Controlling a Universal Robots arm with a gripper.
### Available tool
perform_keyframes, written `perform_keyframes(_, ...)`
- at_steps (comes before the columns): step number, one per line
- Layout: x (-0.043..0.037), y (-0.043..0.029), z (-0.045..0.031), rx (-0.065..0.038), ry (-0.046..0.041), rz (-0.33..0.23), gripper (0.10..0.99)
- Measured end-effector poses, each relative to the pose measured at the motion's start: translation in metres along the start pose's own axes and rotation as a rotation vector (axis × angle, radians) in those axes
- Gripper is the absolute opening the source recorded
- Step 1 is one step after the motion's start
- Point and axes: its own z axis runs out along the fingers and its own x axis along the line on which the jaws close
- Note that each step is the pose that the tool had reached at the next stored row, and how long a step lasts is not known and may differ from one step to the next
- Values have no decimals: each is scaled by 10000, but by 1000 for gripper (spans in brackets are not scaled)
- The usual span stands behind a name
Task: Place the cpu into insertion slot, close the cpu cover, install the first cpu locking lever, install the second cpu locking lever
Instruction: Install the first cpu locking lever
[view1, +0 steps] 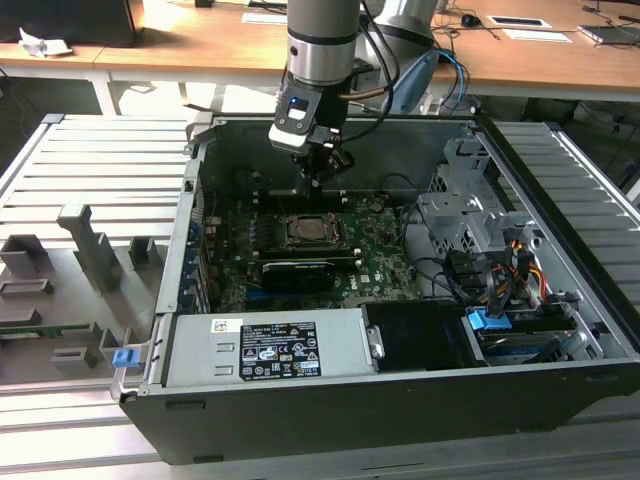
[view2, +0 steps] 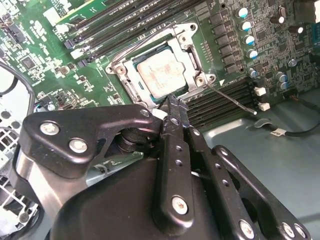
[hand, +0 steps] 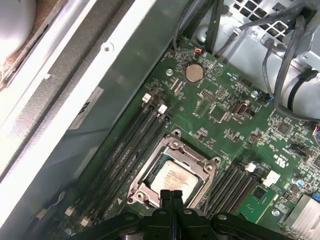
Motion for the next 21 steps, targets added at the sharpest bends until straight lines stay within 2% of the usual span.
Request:
perform_keyframes(9,3,2,-1,-11,2,-728,106)
perform_keyframes(21,2,5,5,0,-24,-1272,106)
